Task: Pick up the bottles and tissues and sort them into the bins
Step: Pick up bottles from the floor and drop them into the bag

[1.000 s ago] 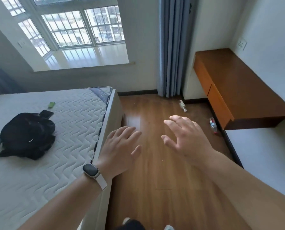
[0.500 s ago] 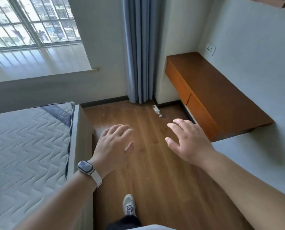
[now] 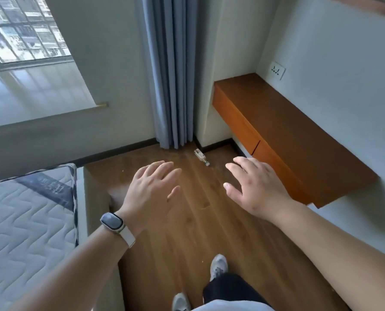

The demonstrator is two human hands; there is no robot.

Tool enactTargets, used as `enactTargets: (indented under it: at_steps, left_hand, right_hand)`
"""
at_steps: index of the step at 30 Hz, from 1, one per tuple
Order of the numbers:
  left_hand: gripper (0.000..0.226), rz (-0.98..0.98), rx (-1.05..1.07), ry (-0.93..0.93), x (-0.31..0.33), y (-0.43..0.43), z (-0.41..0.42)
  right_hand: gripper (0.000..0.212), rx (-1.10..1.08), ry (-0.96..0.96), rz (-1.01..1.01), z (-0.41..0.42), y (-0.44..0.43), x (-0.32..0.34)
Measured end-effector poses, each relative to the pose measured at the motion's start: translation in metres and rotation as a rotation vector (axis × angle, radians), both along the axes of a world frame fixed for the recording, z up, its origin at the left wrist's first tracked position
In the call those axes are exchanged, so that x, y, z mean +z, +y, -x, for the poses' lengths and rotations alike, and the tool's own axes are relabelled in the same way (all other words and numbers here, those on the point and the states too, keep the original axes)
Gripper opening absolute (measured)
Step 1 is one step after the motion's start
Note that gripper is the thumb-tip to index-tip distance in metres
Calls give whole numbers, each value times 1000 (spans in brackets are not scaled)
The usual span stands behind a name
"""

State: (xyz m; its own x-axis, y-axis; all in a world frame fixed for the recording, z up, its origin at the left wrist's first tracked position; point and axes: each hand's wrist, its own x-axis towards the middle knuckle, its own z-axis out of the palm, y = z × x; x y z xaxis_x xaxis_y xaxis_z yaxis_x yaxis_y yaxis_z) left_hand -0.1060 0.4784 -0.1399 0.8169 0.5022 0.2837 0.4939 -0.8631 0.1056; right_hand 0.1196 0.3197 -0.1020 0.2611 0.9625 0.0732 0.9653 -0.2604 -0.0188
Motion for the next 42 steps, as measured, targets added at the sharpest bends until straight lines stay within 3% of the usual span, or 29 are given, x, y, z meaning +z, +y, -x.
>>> enactTargets:
  at_steps: [22, 32, 42]
  left_hand:
    - [47, -22, 33, 206, 0, 218, -247]
    - [49, 38, -38, 267, -20, 276, -317]
    - [46, 157, -177, 264, -91, 378, -389]
  right_hand:
    - [52, 59, 147, -22, -248, 235, -43]
    - [54, -59, 198, 24, -306, 277, -71]
    - [53, -208, 234, 147, -336, 359, -126]
